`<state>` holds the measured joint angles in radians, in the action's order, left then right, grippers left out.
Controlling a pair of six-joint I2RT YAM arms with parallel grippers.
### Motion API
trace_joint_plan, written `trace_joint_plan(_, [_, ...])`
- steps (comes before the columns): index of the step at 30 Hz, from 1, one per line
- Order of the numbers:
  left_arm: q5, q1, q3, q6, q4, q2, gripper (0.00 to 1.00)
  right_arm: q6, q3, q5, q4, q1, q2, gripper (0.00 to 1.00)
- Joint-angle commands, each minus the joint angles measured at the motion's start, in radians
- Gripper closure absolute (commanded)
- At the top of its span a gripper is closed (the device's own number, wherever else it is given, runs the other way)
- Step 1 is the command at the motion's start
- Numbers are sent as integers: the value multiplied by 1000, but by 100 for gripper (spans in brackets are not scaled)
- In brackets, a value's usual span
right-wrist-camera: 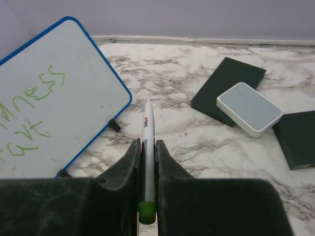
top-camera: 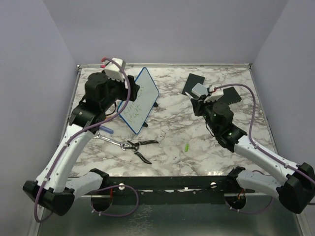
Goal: Write a sentence on the whiteboard
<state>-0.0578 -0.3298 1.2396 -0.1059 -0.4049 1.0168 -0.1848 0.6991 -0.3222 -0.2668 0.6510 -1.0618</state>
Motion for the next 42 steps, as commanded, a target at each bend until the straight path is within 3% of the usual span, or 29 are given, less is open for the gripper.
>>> trace_joint_plan(1, [127,-221,78,-73,-27,162,25,-28,-29,-91,107,-52,61,99])
trace_joint_plan(5, [239,-346,67,-177,22,270,27,-41,-49,-160,151,-94,113,99])
trace_joint_plan(15, [581,-482,-124,-592,222,447,34,-39,-79,-220,166,-102,189,99])
trace_joint_plan(19, [702,-533,-125,-720,225,537,40,-42,-86,-215,167,-102,196,99])
trace_joint_plan(24, [894,-627,-203,-847,219,537,44,-45,-92,-208,164,-102,209,99])
trace_joint_plan(31, [911,-642,-352,-1025,175,528,48,-50,-96,-192,161,-102,214,99])
trace_joint_plan(42, [889,-585,-378,-1091,183,598,54,-57,-101,-162,155,-102,224,99])
